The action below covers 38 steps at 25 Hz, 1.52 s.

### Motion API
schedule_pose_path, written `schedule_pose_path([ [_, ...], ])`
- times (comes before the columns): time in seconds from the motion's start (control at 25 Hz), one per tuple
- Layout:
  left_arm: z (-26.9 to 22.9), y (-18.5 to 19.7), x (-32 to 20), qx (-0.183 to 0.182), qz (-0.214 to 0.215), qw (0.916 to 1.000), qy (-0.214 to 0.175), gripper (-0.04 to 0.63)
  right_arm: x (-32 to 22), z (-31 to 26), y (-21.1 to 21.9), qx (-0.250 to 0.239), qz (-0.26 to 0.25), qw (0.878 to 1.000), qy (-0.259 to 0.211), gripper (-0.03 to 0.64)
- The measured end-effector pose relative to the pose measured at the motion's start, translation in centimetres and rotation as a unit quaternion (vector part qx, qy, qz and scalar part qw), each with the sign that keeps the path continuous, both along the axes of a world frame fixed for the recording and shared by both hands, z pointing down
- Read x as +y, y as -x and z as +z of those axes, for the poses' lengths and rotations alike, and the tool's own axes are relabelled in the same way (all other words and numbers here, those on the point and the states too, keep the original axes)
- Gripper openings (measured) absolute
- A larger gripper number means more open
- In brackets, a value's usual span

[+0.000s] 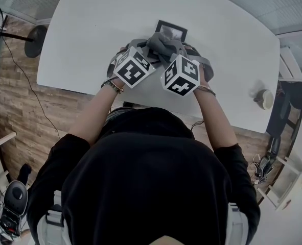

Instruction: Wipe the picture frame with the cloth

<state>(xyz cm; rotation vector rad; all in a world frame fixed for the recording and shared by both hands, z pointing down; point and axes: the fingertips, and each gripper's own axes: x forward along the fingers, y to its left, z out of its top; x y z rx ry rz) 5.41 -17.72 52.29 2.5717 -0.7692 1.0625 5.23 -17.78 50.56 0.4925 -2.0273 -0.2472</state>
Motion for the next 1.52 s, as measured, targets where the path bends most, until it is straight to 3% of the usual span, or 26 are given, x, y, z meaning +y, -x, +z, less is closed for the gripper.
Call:
schedule_pose_path([
  [0.48,0.0,0.1,0.2,0.001,0.001,1.0,-0.002,0.371,1.4,0.2,0.3,0.008,-0.033,0.999,0.008,0.112],
  [0.84,0.1,0.1,0.1,0.0,0.001,1.0,-0.003,0.373,2.5,0.2,0.3,0.025,-0.136,0.986,0.093,0.107],
  [1.32,-0.1,0.3,0.2,0.0,0.0,1.0,-0.004,0.373,3.7,-0.5,0.4,0.038,-0.195,0.964,0.176,0.109],
  [1.52,-0.2,0.1,0.3,0.002,0.0,0.9999,-0.011,0.373,3.5,-1.4,-0.1,-0.001,-0.173,0.968,0.181,0.11],
])
